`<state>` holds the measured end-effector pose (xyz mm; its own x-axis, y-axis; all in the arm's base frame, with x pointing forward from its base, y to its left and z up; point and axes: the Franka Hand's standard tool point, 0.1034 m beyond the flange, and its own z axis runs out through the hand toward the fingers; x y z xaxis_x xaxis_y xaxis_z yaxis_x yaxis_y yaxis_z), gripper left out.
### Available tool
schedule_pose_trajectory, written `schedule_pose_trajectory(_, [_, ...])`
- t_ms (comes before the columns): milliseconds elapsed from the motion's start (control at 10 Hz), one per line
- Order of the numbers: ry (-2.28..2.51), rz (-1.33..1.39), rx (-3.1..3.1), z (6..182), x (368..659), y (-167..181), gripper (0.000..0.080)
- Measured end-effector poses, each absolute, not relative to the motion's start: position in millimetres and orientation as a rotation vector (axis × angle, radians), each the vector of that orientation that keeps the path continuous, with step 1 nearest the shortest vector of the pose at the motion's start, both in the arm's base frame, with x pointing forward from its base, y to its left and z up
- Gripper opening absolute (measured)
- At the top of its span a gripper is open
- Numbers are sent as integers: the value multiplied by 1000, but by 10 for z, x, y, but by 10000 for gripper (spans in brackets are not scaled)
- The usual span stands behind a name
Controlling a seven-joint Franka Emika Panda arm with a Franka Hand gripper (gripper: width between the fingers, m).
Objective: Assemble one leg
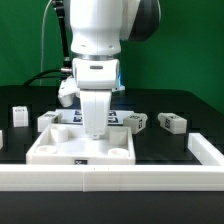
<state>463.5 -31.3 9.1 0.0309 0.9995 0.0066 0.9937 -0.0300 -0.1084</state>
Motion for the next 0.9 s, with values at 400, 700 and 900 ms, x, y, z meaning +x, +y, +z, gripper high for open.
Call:
schedule_pose_trajectory(400, [-2132, 100, -2199, 95, 4651, -313, 67])
schedule_pose_trajectory(700, [-2162, 98, -2174, 103, 4672, -229, 67])
schedule_pose_trajectory(900, [-2207, 86, -2124, 109, 4696, 23, 67])
